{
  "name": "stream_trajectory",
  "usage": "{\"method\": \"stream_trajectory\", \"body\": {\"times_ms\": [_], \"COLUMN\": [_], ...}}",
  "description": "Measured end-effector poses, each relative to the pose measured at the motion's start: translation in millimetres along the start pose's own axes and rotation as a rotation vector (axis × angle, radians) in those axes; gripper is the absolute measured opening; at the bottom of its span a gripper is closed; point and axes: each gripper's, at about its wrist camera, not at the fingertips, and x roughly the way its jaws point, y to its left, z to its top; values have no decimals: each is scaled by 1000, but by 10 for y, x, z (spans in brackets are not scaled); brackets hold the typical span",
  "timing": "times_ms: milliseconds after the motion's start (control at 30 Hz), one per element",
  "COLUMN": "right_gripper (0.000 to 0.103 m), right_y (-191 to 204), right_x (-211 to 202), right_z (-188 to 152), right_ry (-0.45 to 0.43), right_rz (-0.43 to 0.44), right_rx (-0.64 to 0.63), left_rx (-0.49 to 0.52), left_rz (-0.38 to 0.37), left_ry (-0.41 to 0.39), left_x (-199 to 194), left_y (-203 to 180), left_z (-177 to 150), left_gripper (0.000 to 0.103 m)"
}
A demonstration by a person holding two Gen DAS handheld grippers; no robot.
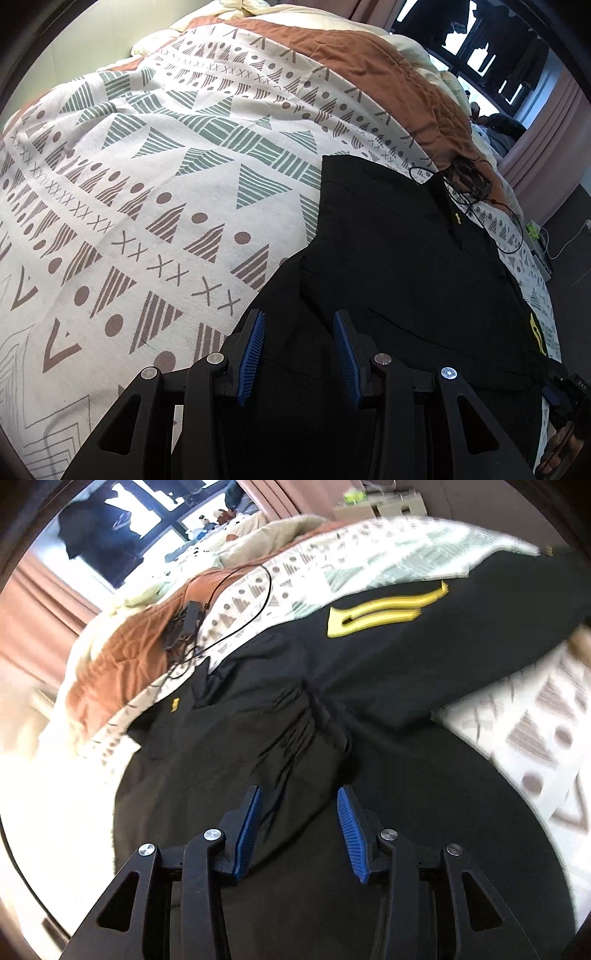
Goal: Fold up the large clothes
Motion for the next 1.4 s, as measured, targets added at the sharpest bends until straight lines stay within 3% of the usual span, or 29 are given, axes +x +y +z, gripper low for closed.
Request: {"method": "stream_trajectory", "body": {"times_ms": [133, 267, 367, 533, 800, 833, 900, 967, 1000, 1033, 1067, 1100, 1167, 1267, 1400], "right_gripper": [43, 43, 23, 16, 16, 17, 37, 66, 72, 81, 85, 86, 87, 87, 87], "right_y": [23, 18, -52, -56, 105, 97, 83, 86, 92, 95, 95, 91, 79, -45, -252], "right_x": [129, 371, 514, 616, 855, 855, 825, 758, 708, 660, 600, 529, 416, 175, -263], "right_z": [-123, -166, -150, -42, 266, 292, 297, 278, 270, 258, 251, 240, 217, 183, 121], "right_ry": [68, 102, 114, 66, 47, 49, 49, 29, 20, 14, 3, -8, -21, -58, -205], "right_rz": [74, 30, 41, 37, 54, 67, 94, 117, 127, 132, 144, 159, 175, 208, 61], "right_rx": [36, 34, 55, 40, 15, 31, 46, 47, 46, 46, 47, 47, 47, 102, 134], "left_rx": [0, 0, -6, -1, -15, -15, -12, -18, -29, -42, -47, -43, -25, -12, 14], "left_rz": [-3, -6, -10, -16, -10, -10, -2, 3, -9, -25, -28, -32, -46, -80, -123], "left_ry": [0, 2, -1, -3, -8, -11, -23, -40, -45, -49, -57, -69, -94, -127, -126], "left_x": [0, 6, 12, 20, 28, 24, 4, -32, -49, -68, -92, -122, -190, -303, -367], "left_y": [-29, -54, -64, -100, -53, -51, -60, -76, -81, -92, -113, -148, -241, -387, -622], "left_z": [-19, -30, -29, -35, -7, -8, 4, 21, 25, 26, 23, 17, -2, -35, -103], "left_gripper": [41, 41, 41, 41, 41, 41, 41, 42, 42, 45, 55, 63, 99, 101, 101]}}
